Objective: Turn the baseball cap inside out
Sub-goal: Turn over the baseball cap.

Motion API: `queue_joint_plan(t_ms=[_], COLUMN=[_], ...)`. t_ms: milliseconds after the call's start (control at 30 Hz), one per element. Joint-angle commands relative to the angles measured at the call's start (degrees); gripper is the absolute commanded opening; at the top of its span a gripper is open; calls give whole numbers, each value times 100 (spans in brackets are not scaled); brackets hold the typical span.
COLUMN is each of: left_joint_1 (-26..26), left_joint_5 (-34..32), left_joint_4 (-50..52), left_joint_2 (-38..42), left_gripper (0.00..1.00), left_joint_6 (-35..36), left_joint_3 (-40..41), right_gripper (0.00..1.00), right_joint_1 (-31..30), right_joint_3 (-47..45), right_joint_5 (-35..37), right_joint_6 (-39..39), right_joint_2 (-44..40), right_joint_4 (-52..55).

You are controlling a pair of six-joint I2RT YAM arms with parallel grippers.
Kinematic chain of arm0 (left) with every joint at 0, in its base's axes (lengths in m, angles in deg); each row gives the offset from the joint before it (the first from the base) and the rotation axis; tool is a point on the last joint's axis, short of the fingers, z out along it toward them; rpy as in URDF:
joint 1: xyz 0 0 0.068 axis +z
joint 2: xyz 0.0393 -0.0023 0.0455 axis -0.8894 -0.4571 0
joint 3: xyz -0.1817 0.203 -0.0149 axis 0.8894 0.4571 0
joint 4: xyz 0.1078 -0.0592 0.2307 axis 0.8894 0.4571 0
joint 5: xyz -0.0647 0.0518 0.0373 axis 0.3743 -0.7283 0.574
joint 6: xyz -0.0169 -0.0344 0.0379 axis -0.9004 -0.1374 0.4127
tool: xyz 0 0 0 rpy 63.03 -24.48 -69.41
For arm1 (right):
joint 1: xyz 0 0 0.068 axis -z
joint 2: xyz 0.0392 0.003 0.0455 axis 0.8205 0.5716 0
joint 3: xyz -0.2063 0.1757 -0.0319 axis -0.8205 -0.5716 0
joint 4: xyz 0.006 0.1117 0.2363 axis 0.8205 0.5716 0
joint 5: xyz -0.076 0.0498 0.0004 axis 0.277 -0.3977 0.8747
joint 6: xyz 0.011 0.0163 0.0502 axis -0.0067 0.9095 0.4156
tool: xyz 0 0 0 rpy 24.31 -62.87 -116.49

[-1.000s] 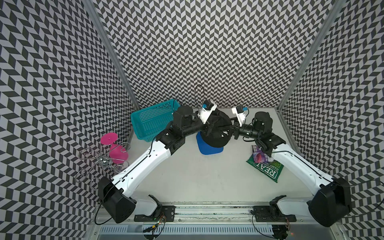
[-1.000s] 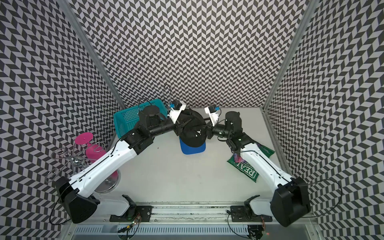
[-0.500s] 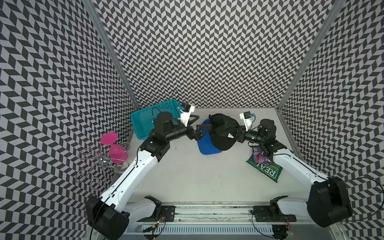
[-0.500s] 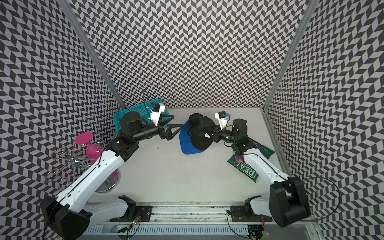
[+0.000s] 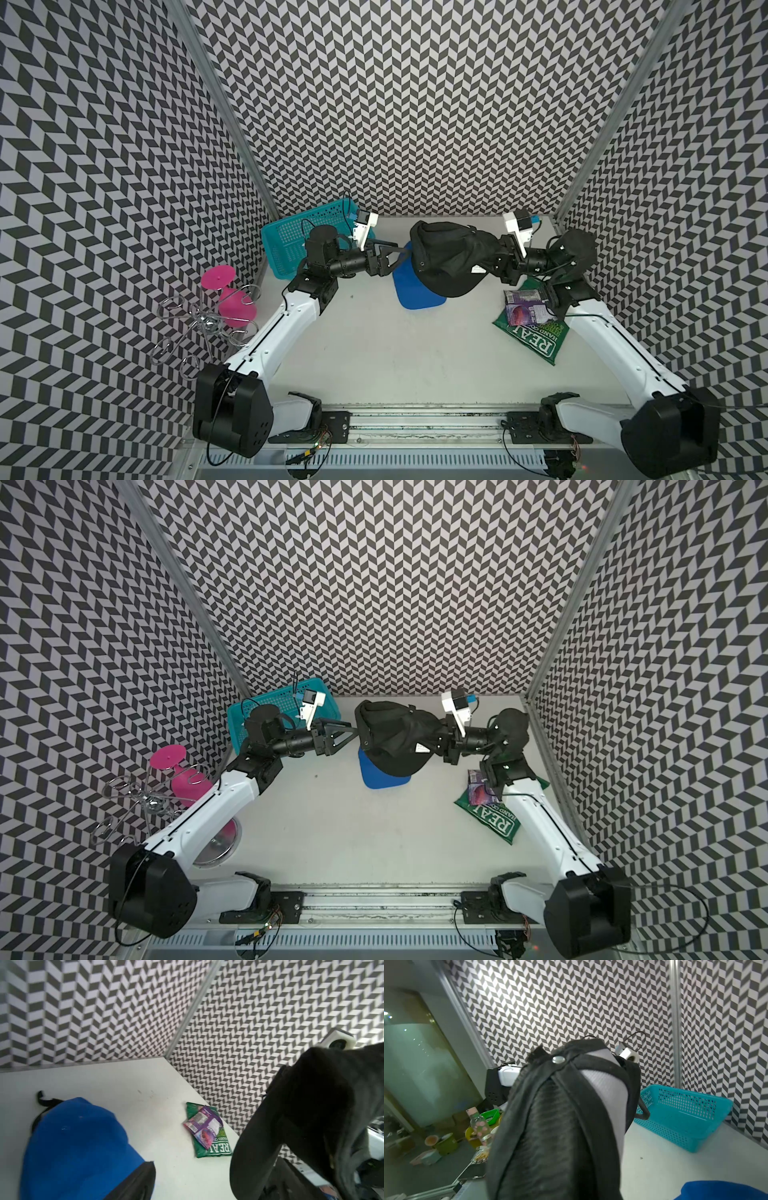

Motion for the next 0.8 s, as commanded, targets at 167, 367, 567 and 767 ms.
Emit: queue_joint_plan(t_ms=[167, 367, 567, 767], left_joint_1=[-433, -547, -568, -735], left_joint_5=[1358, 1489, 1564, 2045], left_joint_4=[-1054, -1564, -2447, -2570], left_joint_2=[-70, -305, -484, -574], left_gripper=[86, 68, 57, 29], left_joint_6=[-208, -483, -1064, -1225], left_joint_3=[-283, -408, -477, -590], right_gripper=[0, 0, 0, 11], right_joint_1=[1, -110, -123, -59], right_joint_3=[301, 377, 738, 404], right_joint_5=[-531, -946, -1504, -183], right_joint_6=[-77, -229, -1625, -1407], right_joint_2=[-236, -192, -140, -200], right_joint_4=[-93, 242, 2169, 1828])
